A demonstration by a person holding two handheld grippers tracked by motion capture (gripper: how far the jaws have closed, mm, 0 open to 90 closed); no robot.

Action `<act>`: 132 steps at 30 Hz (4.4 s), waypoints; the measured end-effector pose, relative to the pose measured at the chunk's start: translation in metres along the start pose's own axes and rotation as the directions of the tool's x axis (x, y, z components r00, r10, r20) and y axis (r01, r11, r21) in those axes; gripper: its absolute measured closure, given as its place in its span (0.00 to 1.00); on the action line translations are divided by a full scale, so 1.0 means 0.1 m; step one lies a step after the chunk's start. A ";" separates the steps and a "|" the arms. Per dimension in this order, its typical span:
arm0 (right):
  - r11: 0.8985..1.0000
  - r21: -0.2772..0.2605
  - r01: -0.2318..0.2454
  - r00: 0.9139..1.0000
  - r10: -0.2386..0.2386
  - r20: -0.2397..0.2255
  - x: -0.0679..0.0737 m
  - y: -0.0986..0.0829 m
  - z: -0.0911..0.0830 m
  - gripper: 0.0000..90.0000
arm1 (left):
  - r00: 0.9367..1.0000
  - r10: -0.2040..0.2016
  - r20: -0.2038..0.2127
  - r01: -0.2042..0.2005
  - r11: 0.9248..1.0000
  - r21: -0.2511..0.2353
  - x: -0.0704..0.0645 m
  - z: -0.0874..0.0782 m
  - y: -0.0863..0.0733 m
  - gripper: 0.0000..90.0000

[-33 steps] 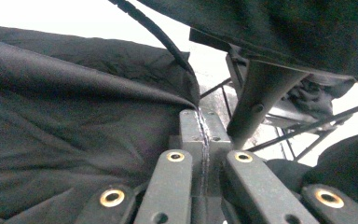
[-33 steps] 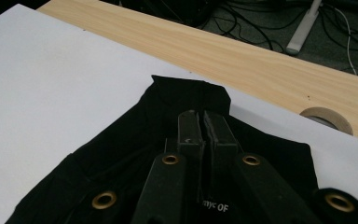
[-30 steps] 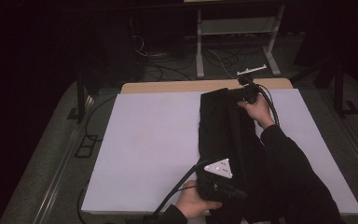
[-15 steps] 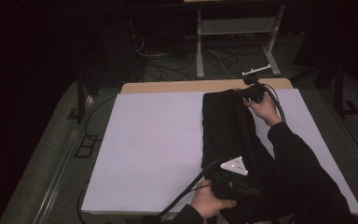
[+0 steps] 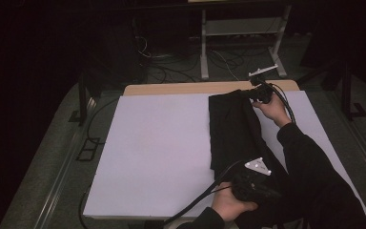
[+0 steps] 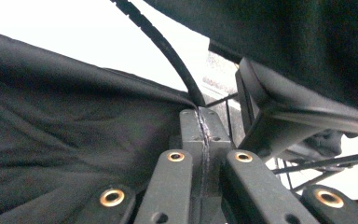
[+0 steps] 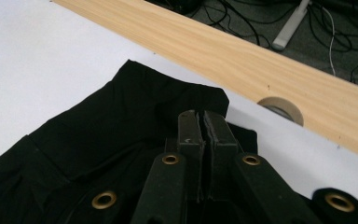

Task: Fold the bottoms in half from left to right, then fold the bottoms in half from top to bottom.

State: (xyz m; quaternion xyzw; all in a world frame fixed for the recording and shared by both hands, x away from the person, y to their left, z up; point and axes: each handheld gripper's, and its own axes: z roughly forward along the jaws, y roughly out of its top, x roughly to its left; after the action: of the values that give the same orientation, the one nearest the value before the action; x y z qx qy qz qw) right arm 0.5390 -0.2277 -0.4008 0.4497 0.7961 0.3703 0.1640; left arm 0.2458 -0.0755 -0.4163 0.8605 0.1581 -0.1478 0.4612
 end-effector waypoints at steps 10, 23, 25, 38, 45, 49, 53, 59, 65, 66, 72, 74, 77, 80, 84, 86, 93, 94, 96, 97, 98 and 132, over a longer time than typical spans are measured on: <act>1.000 -0.022 0.004 1.000 -0.004 0.000 -0.10 0.04 0.00 0.95 | 0.999 -0.052 0.016 0.052 0.999 -0.013 0.07 0.20 0.06 0.99; 1.000 -0.025 -0.012 1.000 0.012 -0.006 -0.20 -0.03 0.16 0.95 | 0.993 -0.116 0.016 0.116 0.993 -0.013 0.17 0.45 0.04 0.99; 0.999 -0.033 -0.014 1.000 0.014 -0.009 -0.20 -0.02 0.18 0.95 | 0.992 -0.122 0.015 0.122 0.992 -0.017 0.19 0.47 0.05 0.99; 0.999 -0.023 -0.033 0.999 0.032 -0.021 -0.26 -0.09 0.26 0.91 | 0.984 -0.177 0.022 0.178 0.983 -0.034 0.31 0.56 0.06 0.98; 0.991 -0.006 -0.134 0.991 0.134 -0.015 -0.26 -0.06 0.10 0.62 | 0.969 -0.232 0.081 0.236 0.971 -0.047 0.33 0.65 0.09 0.82; 0.987 -0.013 -0.158 0.987 0.158 -0.005 -0.27 -0.02 -0.09 0.41 | 0.966 -0.243 0.089 0.251 0.964 -0.092 0.29 0.61 0.10 0.59; 0.987 -0.029 -0.156 0.987 0.155 -0.029 -0.26 -0.04 -0.29 0.25 | 0.975 -0.209 0.078 0.219 0.960 -0.172 0.26 0.48 0.15 0.44; 0.993 -0.032 -0.111 0.992 0.109 -0.056 -0.20 -0.13 -0.51 0.13 | 0.988 -0.150 0.028 0.153 0.958 -0.245 0.26 0.26 0.16 0.29; 0.992 -0.054 -0.117 0.990 0.112 -0.085 -0.17 -0.23 -0.65 0.03 | 0.995 -0.096 -0.023 0.085 0.956 -0.282 0.29 0.02 0.14 0.17; 0.992 -0.060 -0.114 0.990 0.109 -0.085 -0.17 -0.24 -0.66 0.03 | 0.995 -0.089 -0.032 0.076 0.953 -0.294 0.30 -0.02 0.13 0.16; 0.987 -0.083 -0.140 0.987 0.133 -0.090 -0.19 -0.31 -0.71 0.01 | 0.993 -0.085 -0.081 0.056 0.948 -0.314 0.36 -0.21 0.11 0.05; 0.986 -0.083 -0.146 0.986 0.138 -0.096 -0.19 -0.33 -0.72 0.01 | 0.993 -0.082 -0.091 0.049 0.947 -0.317 0.38 -0.26 0.10 0.04; 0.985 -0.089 -0.145 0.986 0.137 -0.091 -0.19 -0.34 -0.73 0.01 | 0.990 -0.067 -0.121 0.026 0.950 -0.312 0.40 -0.33 0.10 0.03; 0.983 -0.099 -0.152 0.985 0.142 -0.098 -0.19 -0.36 -0.73 0.01 | 0.988 -0.066 -0.141 0.019 0.951 -0.310 0.43 -0.40 0.11 0.00; 0.984 -0.103 -0.148 0.986 0.138 -0.098 -0.17 -0.40 -0.71 0.01 | 0.984 -0.057 -0.171 0.003 0.953 -0.304 0.47 -0.49 0.10 0.00; 0.983 -0.110 -0.149 0.985 0.138 -0.099 -0.16 -0.42 -0.69 0.01 | 0.981 -0.057 -0.188 -0.002 0.954 -0.300 0.49 -0.55 0.10 0.00; 0.982 -0.095 -0.161 0.983 0.152 -0.101 -0.16 -0.46 -0.67 0.01 | 0.970 -0.072 -0.233 -0.007 0.947 -0.321 0.58 -0.73 0.11 0.00; 0.982 -0.096 -0.160 0.984 0.150 -0.100 -0.17 -0.46 -0.67 0.01 | 0.971 -0.081 -0.225 0.001 0.943 -0.334 0.60 -0.76 0.11 0.00; 0.982 -0.094 -0.166 0.982 0.157 -0.102 -0.18 -0.47 -0.67 0.01 | 0.971 -0.089 -0.221 0.008 0.938 -0.346 0.63 -0.79 0.11 0.00; 0.981 -0.093 -0.169 0.982 0.159 -0.107 -0.18 -0.47 -0.67 0.01 | 0.970 -0.093 -0.225 0.009 0.937 -0.349 0.64 -0.81 0.11 0.00; 0.982 -0.091 -0.168 0.982 0.158 -0.108 -0.18 -0.47 -0.67 0.01 | 0.969 -0.092 -0.227 0.007 0.937 -0.349 0.65 -0.83 0.12 0.00; 0.987 -0.077 -0.140 0.980 0.127 -0.156 -0.14 -0.47 -0.69 0.01 | 0.900 -0.029 -0.434 -0.075 0.973 -0.220 1.14 -1.31 0.31 0.00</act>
State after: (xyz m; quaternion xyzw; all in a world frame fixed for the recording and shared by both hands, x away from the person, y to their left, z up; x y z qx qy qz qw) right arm 0.4774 -0.2849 -0.3898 0.4652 0.7574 0.4477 0.0977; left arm 0.3758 0.0342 -0.3691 0.8140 0.2628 0.0726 0.5130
